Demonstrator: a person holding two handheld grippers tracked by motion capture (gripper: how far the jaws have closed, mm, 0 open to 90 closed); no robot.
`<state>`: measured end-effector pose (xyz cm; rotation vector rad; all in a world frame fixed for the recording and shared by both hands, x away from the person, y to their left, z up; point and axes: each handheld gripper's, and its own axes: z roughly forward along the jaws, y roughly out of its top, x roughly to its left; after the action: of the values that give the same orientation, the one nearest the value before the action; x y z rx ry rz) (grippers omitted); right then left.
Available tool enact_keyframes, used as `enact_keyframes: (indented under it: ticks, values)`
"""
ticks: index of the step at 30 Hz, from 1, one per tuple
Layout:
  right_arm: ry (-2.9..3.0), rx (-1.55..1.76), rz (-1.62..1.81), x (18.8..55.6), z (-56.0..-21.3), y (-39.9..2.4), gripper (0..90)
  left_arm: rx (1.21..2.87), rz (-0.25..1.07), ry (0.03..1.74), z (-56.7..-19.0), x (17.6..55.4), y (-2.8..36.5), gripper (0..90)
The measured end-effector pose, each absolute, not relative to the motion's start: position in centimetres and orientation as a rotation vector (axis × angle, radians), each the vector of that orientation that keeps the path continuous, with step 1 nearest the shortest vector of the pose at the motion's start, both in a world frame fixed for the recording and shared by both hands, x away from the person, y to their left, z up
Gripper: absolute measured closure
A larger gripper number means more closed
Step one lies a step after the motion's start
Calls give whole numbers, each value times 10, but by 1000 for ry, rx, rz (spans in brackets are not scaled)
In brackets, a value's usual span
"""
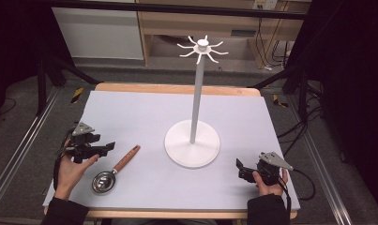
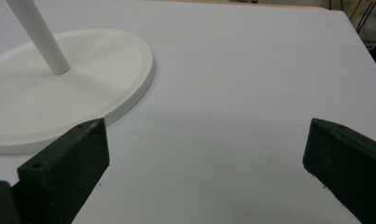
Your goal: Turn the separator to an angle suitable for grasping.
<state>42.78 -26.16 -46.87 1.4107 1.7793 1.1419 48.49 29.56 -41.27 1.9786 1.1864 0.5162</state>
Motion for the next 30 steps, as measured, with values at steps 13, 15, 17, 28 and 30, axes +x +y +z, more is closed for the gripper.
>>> enact_keyframes:
  ticks: [13, 15, 17, 28, 30]
  values:
    - [1776, 1384, 1126, 427, -472, -259, 6, 2069, 485, 1075, -394, 471, 266, 295]
    - [1781, 1376, 1125, 428, -472, -259, 7, 2089, 480, 1065, -395, 470, 262, 305]
    - [1782, 1374, 1123, 428, -472, -258, 7, 2120, 477, 1055, -396, 470, 259, 311]
    - [1790, 1385, 1111, 428, -472, -258, 10, 2267, 452, 1046, -408, 476, 242, 357]
    - [1797, 1392, 1117, 428, -472, -257, 11, 2286, 452, 1045, -410, 478, 239, 367]
